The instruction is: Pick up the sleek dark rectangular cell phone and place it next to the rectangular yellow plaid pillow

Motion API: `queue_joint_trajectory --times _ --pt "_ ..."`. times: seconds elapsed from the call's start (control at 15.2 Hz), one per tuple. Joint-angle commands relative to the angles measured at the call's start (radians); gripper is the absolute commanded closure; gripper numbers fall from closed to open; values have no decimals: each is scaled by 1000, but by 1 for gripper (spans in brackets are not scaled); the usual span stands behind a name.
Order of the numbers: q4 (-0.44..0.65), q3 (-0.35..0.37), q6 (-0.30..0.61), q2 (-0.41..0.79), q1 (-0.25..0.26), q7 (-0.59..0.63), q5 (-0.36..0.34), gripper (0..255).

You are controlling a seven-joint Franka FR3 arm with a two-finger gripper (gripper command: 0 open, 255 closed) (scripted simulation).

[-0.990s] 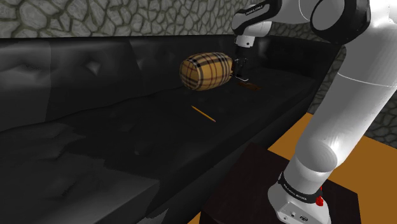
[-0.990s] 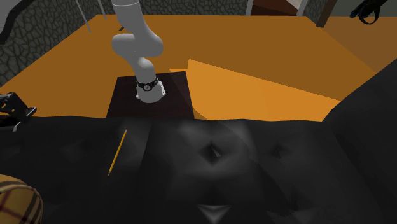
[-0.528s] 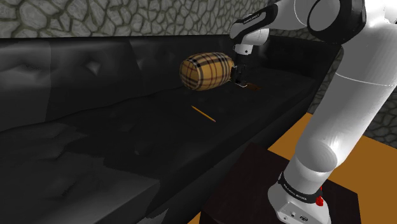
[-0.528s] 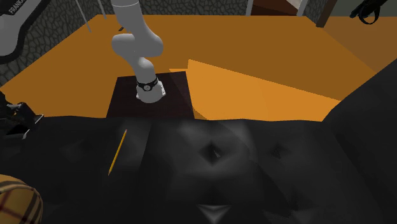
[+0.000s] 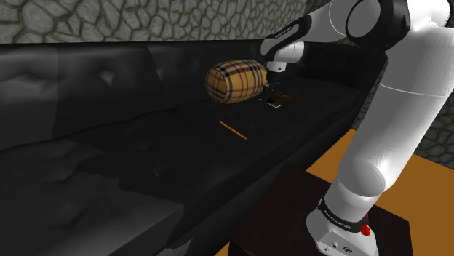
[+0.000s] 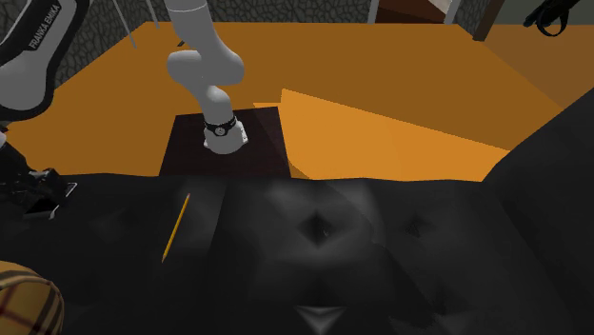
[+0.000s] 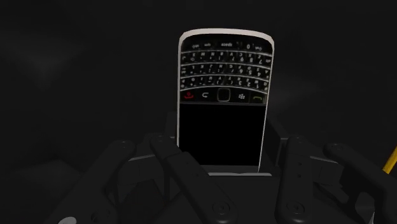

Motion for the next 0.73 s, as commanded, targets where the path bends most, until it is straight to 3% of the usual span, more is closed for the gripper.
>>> queue_joint_trajectory --times 0.0,0.66 --pt "-13 1 24 11 0 -4 6 255" --pt "-74 7 144 78 -6 -36 47 255"
